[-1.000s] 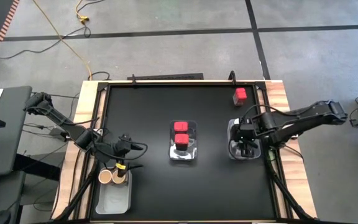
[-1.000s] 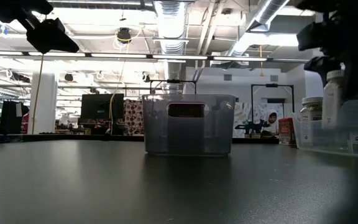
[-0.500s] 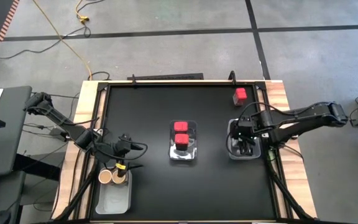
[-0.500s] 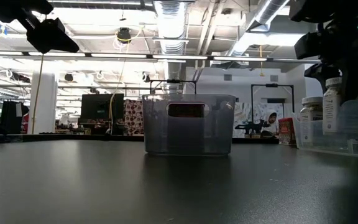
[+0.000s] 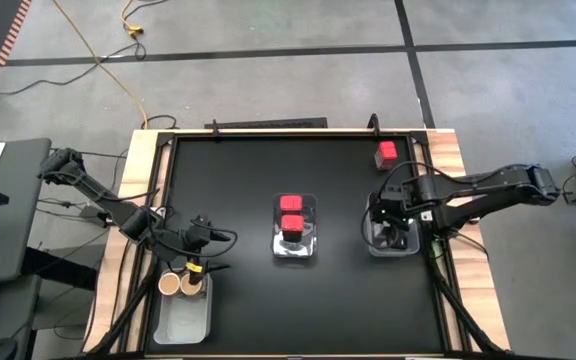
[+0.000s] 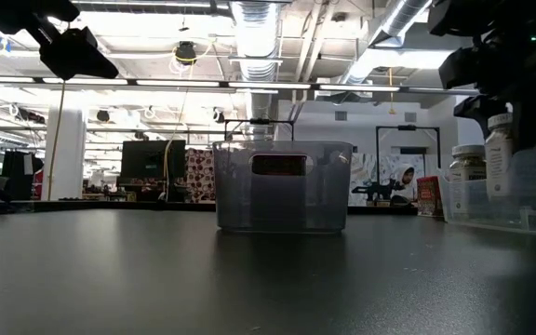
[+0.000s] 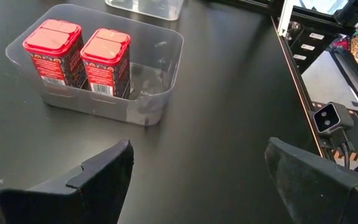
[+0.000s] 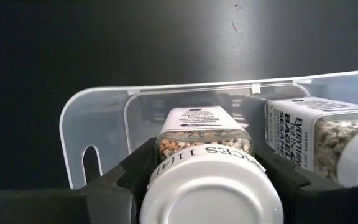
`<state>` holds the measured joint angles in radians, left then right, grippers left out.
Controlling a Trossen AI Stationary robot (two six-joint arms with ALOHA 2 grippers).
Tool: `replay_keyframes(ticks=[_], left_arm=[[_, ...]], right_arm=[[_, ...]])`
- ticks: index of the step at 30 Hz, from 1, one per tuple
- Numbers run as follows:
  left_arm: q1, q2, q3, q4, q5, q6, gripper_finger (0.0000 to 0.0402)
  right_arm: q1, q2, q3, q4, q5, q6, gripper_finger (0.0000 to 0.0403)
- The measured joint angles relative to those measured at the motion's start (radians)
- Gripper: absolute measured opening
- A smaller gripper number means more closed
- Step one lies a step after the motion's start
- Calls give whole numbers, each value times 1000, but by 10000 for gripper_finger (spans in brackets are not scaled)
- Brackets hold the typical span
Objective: Sort spices by type
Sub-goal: Put the white seasoning bottle into the transparent bin
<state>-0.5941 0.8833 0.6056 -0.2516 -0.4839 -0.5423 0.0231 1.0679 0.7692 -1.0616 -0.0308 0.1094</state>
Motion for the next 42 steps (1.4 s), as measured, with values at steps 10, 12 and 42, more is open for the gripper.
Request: replay_keyframes(ticks=[10, 12, 42], left_arm=[[0, 0, 0, -5, 0, 0, 350], [0, 0, 0, -5, 0, 0, 350], [0, 0, 0, -6, 1, 7, 350]], right_arm=[[-9, 0, 4, -3, 1, -40, 220], [-21, 0, -2, 5, 1, -40, 220], [-45, 135, -8, 71, 7, -31, 221]])
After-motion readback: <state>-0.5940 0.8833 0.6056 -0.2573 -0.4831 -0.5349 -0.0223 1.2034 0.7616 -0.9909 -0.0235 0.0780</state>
